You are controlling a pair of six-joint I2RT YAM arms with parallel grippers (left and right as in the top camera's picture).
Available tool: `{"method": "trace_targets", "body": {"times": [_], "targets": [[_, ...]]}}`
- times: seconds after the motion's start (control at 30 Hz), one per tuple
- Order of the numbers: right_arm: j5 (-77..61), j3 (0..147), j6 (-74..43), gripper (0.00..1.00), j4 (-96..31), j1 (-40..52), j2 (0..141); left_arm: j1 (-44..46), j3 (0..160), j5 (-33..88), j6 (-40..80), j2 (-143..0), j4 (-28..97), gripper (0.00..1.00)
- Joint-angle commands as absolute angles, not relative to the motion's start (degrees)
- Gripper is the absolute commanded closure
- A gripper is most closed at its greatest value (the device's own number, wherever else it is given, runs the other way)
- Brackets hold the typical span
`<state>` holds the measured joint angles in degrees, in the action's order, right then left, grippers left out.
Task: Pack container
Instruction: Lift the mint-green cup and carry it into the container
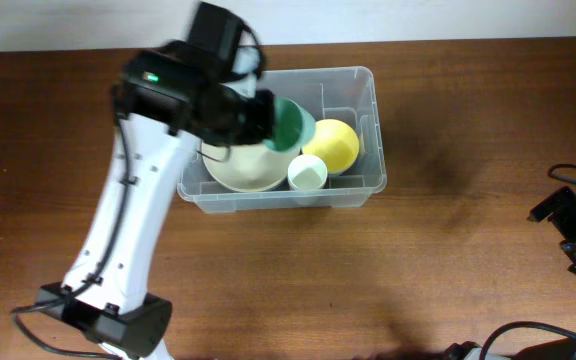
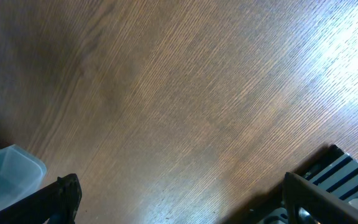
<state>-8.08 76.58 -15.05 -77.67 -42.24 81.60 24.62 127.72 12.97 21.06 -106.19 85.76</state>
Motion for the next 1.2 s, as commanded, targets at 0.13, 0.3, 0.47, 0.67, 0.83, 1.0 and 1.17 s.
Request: {"method": "trace_targets", "body": {"times": [0.13, 0.3, 0.47, 0.67, 0.83, 1.0, 1.17], "targets": [[-8.40, 76.51, -15.46, 0.01, -77.52, -42.41, 81.49, 29.50, 127.24, 3.60, 22.85, -107.09, 87.46, 0.99], [-8.38, 76.51, -15.46, 0.01, -77.52, -42.41, 81.49, 30.65, 127.22, 3.57, 22.81, -111.90, 87.02, 0.99], [-8.38, 76.51, -15.44, 0.01, -77.52, -42.41, 81.49, 30.72, 127.22, 3.66, 22.83, -116.86, 86.59, 0.99], [-8.38, 76.51, -15.46, 0.00, -77.52, -42.41, 81.49, 30.72, 127.22, 3.79, 22.59, -121.21, 87.29, 0.99], [-8.40, 76.51, -15.46, 0.01, -77.49, -42.41, 81.49, 30.76, 127.22, 3.79, 22.41, -122.91, 87.99, 0.99], [-8.38, 76.51, -15.46, 0.01, -77.52, -42.41, 81.49, 30.76, 127.22, 3.81, 22.41, -122.91, 88.23, 0.99], [-8.40, 76.51, -15.44, 0.01, -77.52, -42.41, 81.49, 31.00, 127.22, 3.84, 22.41, -122.98, 88.68, 0.99]]}}
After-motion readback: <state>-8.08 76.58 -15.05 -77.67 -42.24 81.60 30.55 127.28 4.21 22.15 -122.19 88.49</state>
